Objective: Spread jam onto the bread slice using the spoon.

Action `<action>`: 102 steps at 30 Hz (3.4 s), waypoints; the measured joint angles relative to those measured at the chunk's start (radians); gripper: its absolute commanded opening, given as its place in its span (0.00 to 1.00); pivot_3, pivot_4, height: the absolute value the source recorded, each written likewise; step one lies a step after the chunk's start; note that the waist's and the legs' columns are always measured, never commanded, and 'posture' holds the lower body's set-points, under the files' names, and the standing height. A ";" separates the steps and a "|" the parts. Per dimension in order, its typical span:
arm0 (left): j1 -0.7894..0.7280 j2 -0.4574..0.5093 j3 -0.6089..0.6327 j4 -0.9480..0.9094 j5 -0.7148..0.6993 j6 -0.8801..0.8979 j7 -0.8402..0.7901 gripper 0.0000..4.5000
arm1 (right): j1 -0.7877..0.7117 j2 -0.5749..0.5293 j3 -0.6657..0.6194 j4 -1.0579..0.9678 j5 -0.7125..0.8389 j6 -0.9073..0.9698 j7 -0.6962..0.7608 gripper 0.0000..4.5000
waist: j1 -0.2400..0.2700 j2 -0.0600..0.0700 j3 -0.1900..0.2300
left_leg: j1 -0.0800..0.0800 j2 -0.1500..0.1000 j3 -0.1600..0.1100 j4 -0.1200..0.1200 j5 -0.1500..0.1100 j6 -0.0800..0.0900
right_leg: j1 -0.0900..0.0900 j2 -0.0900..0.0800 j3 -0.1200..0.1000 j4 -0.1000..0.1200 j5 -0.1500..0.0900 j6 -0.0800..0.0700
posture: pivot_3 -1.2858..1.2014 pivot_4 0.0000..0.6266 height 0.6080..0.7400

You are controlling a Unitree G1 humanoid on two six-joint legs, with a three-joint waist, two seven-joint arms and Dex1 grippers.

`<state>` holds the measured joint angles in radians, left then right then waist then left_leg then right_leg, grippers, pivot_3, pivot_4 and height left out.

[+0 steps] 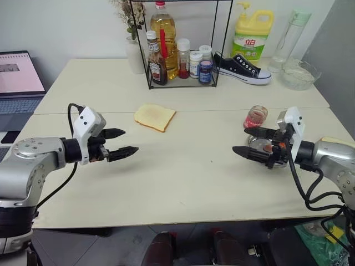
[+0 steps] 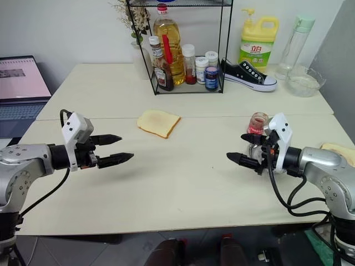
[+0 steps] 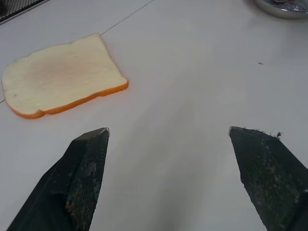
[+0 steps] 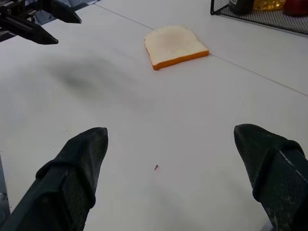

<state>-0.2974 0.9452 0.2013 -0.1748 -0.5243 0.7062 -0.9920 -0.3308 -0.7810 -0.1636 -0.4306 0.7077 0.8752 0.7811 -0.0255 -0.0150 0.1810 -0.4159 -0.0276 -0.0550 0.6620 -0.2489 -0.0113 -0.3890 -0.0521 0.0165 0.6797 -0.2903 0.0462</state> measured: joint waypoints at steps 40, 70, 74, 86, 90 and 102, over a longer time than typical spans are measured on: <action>-0.728 -0.491 -0.430 1.371 0.662 -0.932 0.263 0.50 | 0.013 0.174 0.140 -0.158 -0.061 -0.037 -0.276 1.00 | 0.015 -0.003 -0.001 | 0.000 -0.005 0.001 0.002 0.000 0.000 | 0.000 0.002 -0.003 0.002 0.001 0.001 | 0.52 0.24 1.00; -0.096 -0.282 -0.383 0.112 0.381 -0.639 -0.304 0.00 | 0.165 0.019 0.028 -0.260 0.178 0.034 -0.148 1.00 | 0.000 -0.003 -0.002 | 0.000 -0.002 -0.001 0.001 0.000 0.000 | 0.001 -0.002 0.000 0.001 0.001 0.001 | 0.52 0.24 1.00; -0.060 -0.265 -0.426 0.105 0.408 -0.733 -0.317 0.00 | 0.184 0.003 0.028 -0.279 0.189 0.034 -0.142 1.00 | 0.006 -0.003 -0.001 | 0.000 -0.002 -0.001 0.002 0.000 0.000 | 0.002 -0.001 -0.001 0.001 0.001 0.001 | 0.52 0.24 1.00; -0.124 -0.246 -0.481 0.371 0.499 -1.086 -0.333 0.23 | 0.213 -0.024 0.028 -0.290 0.215 0.034 -0.143 1.00 | 0.006 -0.003 -0.001 | 0.001 -0.003 0.000 0.002 0.000 0.000 | 0.002 -0.001 -0.003 0.001 0.001 0.001 | 0.52 0.24 1.00; -0.126 -0.245 -0.481 0.387 0.493 -1.090 -0.351 0.50 | 0.232 -0.024 0.028 -0.290 0.215 0.034 -0.149 1.00 | 0.006 -0.003 -0.001 | 0.001 -0.003 0.000 0.002 0.000 0.000 | 0.002 -0.001 -0.003 0.001 0.001 0.001 | 0.52 0.24 1.00; -0.146 -0.067 -0.357 0.076 0.146 -0.439 -0.423 0.99 | 0.401 -0.030 -0.261 -0.280 0.340 0.082 -0.267 1.00 | 0.008 -0.003 -0.001 | 0.000 -0.003 -0.001 0.002 0.000 0.000 | 0.002 0.000 -0.003 0.001 0.000 0.001 | 0.52 0.24 1.00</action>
<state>-0.4437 0.8782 -0.1561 -0.0989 -0.3779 0.2671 -1.4153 0.0697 -0.8114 -0.4246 -0.7110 1.0474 0.9576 0.5143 -0.0173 -0.0180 0.1797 -0.4158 -0.0304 -0.0565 0.6638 -0.2487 -0.0110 -0.3866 -0.0524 0.0136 0.6803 -0.2899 0.0473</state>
